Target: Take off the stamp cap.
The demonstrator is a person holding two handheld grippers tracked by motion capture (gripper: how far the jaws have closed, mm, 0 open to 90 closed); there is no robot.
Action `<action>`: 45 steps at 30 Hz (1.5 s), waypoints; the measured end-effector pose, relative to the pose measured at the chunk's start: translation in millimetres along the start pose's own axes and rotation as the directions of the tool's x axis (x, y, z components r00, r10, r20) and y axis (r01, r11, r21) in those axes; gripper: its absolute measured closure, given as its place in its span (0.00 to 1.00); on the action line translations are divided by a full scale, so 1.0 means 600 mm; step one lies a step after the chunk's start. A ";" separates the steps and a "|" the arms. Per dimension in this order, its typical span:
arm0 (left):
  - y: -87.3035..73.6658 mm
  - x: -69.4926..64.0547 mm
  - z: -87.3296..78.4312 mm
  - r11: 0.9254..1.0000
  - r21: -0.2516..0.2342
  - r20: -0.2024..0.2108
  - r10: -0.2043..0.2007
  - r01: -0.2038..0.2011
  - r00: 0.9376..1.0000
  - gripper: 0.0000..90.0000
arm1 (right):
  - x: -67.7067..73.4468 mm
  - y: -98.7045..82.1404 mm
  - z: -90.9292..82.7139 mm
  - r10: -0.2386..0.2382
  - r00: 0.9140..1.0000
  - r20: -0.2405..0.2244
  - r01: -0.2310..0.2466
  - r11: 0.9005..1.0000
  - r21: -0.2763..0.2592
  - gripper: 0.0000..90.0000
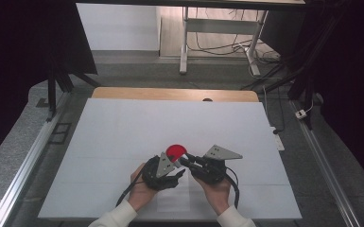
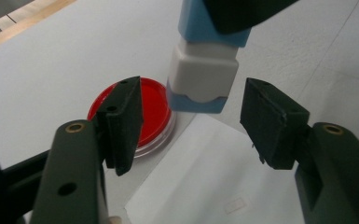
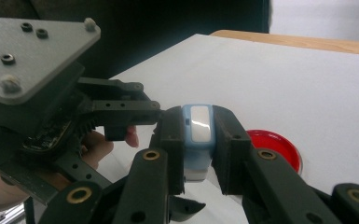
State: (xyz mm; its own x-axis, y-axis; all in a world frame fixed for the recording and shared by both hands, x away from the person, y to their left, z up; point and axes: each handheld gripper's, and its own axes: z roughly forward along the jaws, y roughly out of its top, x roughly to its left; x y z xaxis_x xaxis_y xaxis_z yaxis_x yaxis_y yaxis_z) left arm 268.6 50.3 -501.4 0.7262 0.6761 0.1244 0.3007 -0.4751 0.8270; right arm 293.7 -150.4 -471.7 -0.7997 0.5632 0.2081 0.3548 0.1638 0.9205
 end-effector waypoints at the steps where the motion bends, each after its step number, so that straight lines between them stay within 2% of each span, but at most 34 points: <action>1: 0.000 0.000 0.000 1.000 -0.003 0.000 0.002 -0.002 1.000 0.45 | 0.000 0.000 0.000 0.000 1.000 0.001 0.000 1.000 0.002 0.83; 11: -0.001 -0.002 0.003 0.999 0.005 -0.010 0.035 -0.035 0.999 0.58 | -0.002 -0.002 0.001 0.023 1.000 -0.007 -0.023 1.000 0.002 0.83; 23: -0.001 -0.004 0.003 0.998 0.005 -0.019 0.056 -0.056 0.998 0.67 | -0.005 -0.001 -0.002 0.036 0.999 -0.013 -0.036 0.999 -0.009 0.83; 36: -0.001 -0.008 0.002 0.997 0.000 -0.038 0.083 -0.084 0.996 0.71 | -0.004 0.001 -0.002 0.043 0.999 -0.019 -0.044 0.999 -0.003 0.83; 45: -0.003 -0.010 0.003 0.995 0.005 -0.049 0.103 -0.103 0.993 0.73 | 0.000 0.001 -0.001 0.030 1.000 -0.004 -0.030 1.000 0.006 0.83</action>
State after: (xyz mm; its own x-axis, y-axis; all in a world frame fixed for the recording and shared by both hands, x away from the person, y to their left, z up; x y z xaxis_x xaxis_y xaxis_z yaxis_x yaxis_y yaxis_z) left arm 264.6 45.9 -504.4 0.7220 0.6505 0.2356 0.2275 -0.5448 0.8071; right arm 293.6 -151.1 -471.1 -0.7907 0.5643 0.2374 0.3816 0.1511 0.9119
